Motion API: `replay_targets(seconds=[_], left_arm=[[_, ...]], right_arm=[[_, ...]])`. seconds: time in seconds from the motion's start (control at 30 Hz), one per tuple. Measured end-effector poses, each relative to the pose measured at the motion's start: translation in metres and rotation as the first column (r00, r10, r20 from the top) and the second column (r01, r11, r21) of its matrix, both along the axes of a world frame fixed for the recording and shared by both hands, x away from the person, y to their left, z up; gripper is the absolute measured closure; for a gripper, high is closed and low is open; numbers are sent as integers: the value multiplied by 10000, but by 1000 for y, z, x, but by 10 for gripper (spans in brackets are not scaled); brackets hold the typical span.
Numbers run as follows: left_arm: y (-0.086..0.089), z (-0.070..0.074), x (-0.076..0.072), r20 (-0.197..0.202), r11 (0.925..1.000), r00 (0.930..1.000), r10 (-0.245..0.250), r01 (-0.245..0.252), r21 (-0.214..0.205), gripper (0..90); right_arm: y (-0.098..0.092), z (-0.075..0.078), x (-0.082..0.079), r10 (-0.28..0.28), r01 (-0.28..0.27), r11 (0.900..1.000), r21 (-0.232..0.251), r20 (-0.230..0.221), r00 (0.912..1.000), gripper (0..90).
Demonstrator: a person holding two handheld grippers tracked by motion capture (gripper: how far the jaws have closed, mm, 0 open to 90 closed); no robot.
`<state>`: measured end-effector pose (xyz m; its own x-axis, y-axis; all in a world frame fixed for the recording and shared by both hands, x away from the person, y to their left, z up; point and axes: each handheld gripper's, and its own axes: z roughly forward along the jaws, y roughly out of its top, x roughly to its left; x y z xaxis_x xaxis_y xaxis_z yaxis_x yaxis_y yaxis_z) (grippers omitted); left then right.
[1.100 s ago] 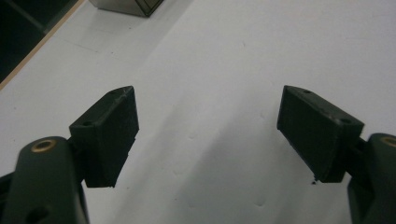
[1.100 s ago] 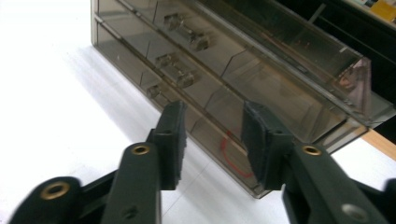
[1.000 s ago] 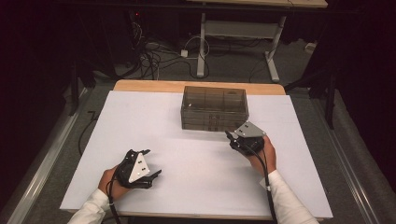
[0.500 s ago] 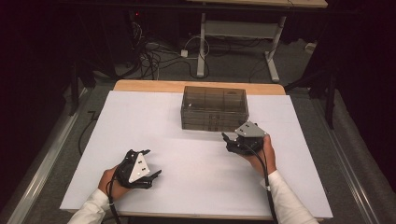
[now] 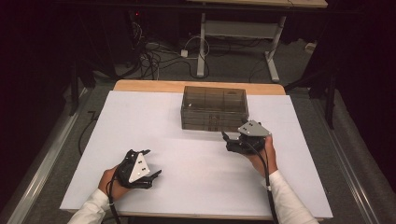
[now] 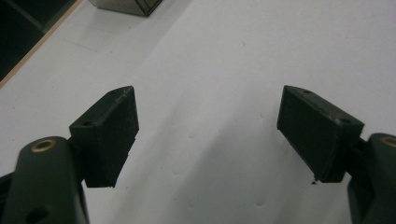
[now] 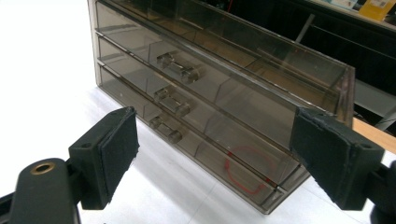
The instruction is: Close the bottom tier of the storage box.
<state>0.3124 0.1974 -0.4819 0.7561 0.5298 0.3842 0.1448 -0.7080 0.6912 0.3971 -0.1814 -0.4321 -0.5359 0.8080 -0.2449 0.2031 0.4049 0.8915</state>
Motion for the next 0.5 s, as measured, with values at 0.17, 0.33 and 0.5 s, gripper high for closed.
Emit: replay_targets(seconds=[0.17,0.33,0.5], left_arm=[[0,0,0,-20,10000,10000,-8,8,-15,198],[0,0,0,-11,10000,10000,2,-2,-9,198],[-1,0,0,-8,10000,10000,2,-2,5,198]], right_arm=[[-1,3,-3,29,-29,10000,-13,32,10000,166],[-3,5,-6,48,-48,9999,-103,19,10000,167],[-5,7,-8,126,-125,9999,-40,39,9999,185]])
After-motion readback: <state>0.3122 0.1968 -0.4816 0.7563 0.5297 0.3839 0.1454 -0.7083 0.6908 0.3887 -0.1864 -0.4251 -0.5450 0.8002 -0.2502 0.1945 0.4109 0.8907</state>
